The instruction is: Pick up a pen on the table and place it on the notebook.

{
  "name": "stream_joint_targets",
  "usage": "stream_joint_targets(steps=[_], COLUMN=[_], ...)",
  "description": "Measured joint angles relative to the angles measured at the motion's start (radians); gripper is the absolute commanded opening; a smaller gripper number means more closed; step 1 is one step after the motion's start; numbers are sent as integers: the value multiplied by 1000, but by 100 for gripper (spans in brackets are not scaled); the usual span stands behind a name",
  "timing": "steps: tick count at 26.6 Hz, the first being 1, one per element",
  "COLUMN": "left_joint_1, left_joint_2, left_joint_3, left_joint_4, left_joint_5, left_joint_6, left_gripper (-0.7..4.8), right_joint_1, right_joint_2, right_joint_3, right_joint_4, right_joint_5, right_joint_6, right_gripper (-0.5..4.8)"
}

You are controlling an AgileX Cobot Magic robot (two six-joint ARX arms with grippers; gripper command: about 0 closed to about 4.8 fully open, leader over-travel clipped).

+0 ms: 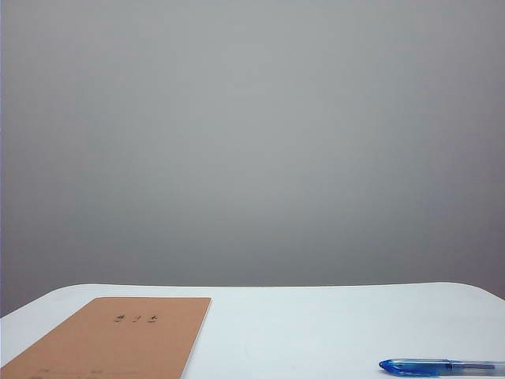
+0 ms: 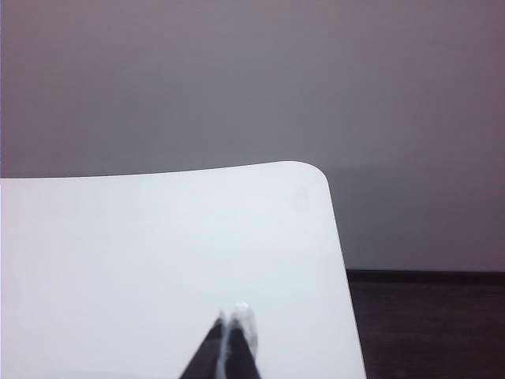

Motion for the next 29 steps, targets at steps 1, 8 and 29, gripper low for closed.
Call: stream_joint_targets(steps=[1, 8, 29], left_joint_1=[0, 0, 0], left_joint_2=[0, 0, 105], left_joint_3=[0, 0, 258], left_joint_4=[0, 2, 111], left_joint_5=[0, 0, 85], left_joint_6=[0, -26, -138], left_gripper=[-5, -5, -5], right_joint_1=[0, 0, 0], right_joint_2=[0, 0, 18], right_joint_3=[0, 0, 77], right_joint_4=[0, 0, 507], right_joint_5=[0, 0, 109], right_joint_6=[0, 0, 97], right_gripper=[-6, -5, -6])
